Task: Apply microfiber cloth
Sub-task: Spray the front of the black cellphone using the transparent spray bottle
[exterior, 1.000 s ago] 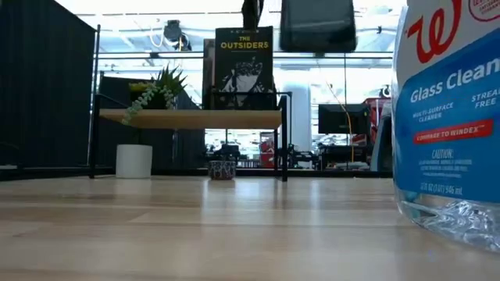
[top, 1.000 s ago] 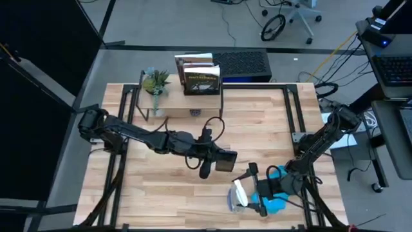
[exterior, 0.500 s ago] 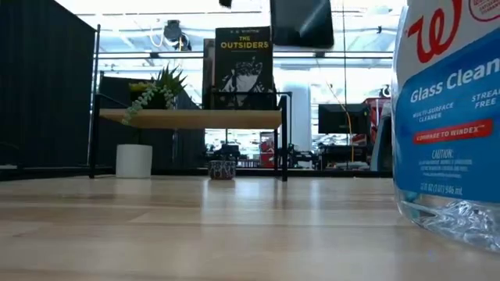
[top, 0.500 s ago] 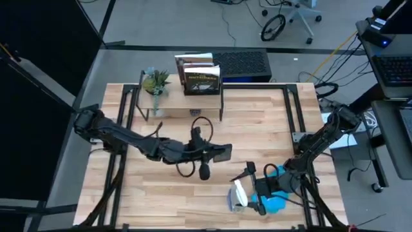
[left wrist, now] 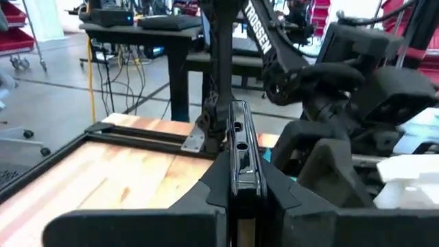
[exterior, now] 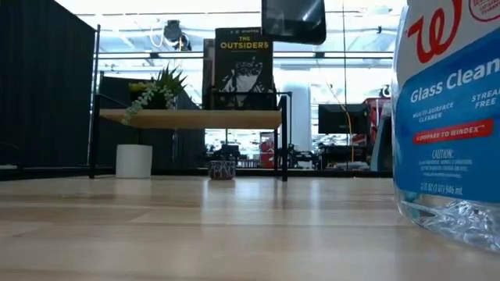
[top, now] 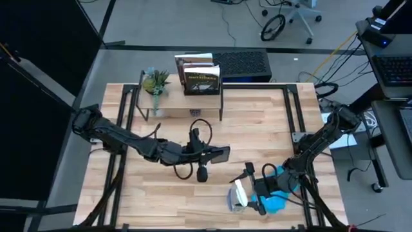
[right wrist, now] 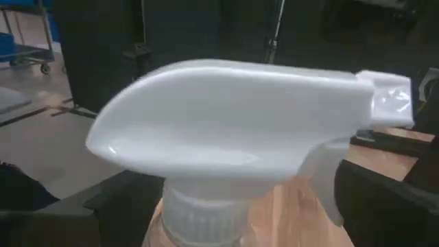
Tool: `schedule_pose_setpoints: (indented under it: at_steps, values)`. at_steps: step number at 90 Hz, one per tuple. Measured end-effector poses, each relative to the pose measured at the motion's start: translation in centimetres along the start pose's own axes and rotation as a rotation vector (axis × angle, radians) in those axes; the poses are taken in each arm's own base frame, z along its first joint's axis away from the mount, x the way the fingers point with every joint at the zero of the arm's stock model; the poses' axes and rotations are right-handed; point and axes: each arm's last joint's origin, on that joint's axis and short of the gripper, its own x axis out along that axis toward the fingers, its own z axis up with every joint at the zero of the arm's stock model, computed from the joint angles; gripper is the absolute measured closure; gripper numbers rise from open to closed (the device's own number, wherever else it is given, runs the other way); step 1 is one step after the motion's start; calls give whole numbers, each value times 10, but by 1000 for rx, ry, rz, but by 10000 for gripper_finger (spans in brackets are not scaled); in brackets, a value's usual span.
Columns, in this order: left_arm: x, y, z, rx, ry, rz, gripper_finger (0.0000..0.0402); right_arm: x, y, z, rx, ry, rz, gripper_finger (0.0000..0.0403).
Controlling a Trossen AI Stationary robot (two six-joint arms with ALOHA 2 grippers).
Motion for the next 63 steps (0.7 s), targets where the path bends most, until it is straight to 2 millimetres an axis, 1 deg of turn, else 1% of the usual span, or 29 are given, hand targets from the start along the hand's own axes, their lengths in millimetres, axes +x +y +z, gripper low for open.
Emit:
schedule_pose_setpoints:
  at_steps: [10,19,26,36,45,55,63]
  values:
    - [1,0,4,-19,-36,-48,388,0,0,0,-1,0,1,65]
    - [4,1,2,-20,-37,-56,388,0,0,0,3,2,1,75]
    - [5,2,0,-16,-29,-53,388,0,0,0,3,5,1,77]
    - [6,4,3,-27,-52,-50,388,0,0,-1,6,6,0,78]
    - [7,6,3,-27,-51,-75,388,0,0,-1,5,6,0,78]
    - [11,5,0,-36,-55,-84,388,0,0,-1,5,8,1,85]
    - [13,5,-4,-42,-43,-91,388,0,0,-1,5,10,0,104]
